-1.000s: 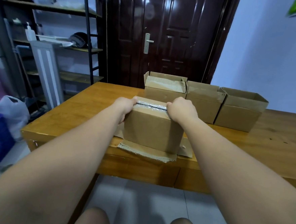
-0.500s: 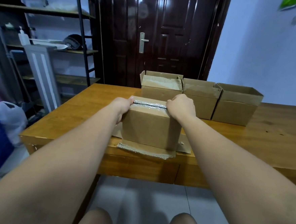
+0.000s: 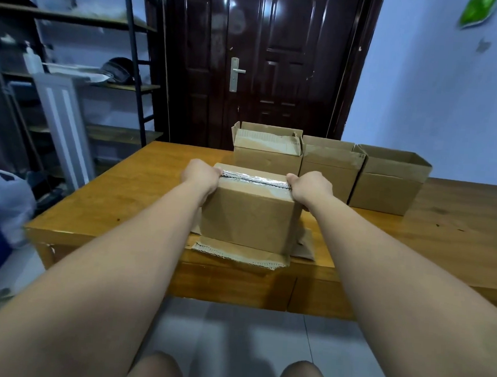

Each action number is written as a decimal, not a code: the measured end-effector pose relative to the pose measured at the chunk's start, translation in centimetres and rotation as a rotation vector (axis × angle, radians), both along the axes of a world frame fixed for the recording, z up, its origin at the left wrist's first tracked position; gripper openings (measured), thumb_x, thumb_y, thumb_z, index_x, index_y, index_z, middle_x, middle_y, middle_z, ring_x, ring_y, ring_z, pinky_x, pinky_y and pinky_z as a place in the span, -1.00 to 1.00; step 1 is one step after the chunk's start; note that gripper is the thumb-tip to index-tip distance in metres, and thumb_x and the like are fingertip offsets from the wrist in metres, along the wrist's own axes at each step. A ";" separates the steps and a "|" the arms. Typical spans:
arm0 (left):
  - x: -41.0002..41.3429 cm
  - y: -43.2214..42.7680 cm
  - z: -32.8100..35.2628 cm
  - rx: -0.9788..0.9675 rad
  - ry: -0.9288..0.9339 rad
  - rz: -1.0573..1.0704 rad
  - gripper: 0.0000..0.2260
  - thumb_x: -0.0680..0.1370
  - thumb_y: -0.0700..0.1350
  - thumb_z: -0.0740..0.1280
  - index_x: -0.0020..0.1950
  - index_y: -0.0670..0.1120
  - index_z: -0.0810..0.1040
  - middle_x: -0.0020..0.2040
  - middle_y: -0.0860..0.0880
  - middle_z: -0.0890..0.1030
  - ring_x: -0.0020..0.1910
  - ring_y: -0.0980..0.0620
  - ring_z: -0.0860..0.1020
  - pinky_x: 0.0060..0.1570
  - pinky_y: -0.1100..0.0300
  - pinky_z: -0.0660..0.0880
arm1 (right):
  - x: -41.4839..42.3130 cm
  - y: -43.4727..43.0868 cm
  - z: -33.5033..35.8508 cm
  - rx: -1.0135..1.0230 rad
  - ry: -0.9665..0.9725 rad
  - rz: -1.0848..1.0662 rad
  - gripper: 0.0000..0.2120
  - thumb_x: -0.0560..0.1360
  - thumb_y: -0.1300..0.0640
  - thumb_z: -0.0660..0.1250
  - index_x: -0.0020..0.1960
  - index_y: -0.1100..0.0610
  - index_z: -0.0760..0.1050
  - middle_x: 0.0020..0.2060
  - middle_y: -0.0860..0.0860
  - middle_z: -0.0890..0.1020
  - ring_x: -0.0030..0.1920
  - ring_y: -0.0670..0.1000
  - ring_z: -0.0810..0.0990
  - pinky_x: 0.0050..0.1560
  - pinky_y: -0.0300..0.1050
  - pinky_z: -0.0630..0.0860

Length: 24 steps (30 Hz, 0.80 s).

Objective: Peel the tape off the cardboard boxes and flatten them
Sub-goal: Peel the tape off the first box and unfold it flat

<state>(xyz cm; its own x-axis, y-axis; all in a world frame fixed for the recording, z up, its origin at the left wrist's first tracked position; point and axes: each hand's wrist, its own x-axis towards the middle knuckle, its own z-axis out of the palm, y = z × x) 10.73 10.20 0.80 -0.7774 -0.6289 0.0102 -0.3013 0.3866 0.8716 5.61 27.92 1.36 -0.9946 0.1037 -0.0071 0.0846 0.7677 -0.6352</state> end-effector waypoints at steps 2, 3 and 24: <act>0.1 -0.1 0.0 0.022 -0.008 0.007 -0.63 0.58 0.00 0.31 0.22 -0.27 0.48 0.17 -0.21 0.54 0.10 -0.18 0.52 0.02 0.04 0.45 | 0.1 -0.2 0.0 0.004 0.015 -0.005 -0.53 0.60 -0.12 0.18 0.24 0.28 0.45 0.14 0.20 0.58 0.09 0.19 0.57 -0.08 -0.06 0.43; 0.2 -0.1 0.1 0.045 -0.013 0.000 -0.63 0.58 0.00 0.31 0.22 -0.27 0.48 0.17 -0.20 0.54 0.09 -0.17 0.52 0.00 0.05 0.43 | 0.0 -0.2 0.0 0.006 0.021 -0.001 -0.54 0.60 -0.11 0.17 0.24 0.27 0.45 0.14 0.20 0.57 0.10 0.20 0.57 -0.07 -0.06 0.43; 1.5 -0.4 0.8 0.416 -0.091 -0.080 -0.52 0.53 0.07 0.35 0.30 -0.25 0.45 0.29 -0.17 0.51 0.27 -0.12 0.47 0.33 0.01 0.37 | 0.7 0.0 0.9 0.717 0.156 0.326 -0.58 0.59 0.22 0.04 0.43 0.08 0.31 0.19 0.19 0.44 0.16 0.28 0.45 -0.14 -0.01 0.42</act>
